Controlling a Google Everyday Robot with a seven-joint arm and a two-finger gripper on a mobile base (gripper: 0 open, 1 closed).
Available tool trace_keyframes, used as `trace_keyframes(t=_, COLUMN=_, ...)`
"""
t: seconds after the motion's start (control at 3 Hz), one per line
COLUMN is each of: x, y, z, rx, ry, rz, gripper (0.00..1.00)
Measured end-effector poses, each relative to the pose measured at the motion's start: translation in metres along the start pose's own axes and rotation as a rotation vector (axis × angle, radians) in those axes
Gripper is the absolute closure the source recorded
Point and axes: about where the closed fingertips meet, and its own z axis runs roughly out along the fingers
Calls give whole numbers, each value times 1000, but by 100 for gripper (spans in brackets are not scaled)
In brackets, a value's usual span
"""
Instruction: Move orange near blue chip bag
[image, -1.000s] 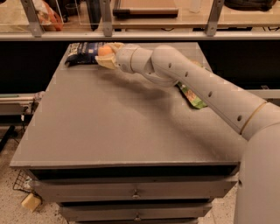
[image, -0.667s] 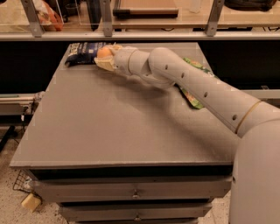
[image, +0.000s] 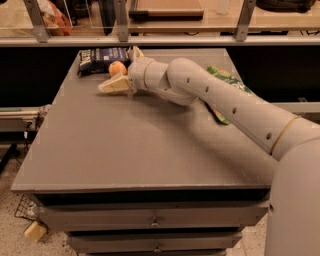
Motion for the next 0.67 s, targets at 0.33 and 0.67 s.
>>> trace_keyframes(t=0.33, x=-8, y=2, z=-4, rx=-3, ry=-8, rz=-6, gripper=0)
trace_keyframes(t=0.67, x=-28, y=1, z=-19, rx=-33, ry=-27, rz=10, gripper=0)
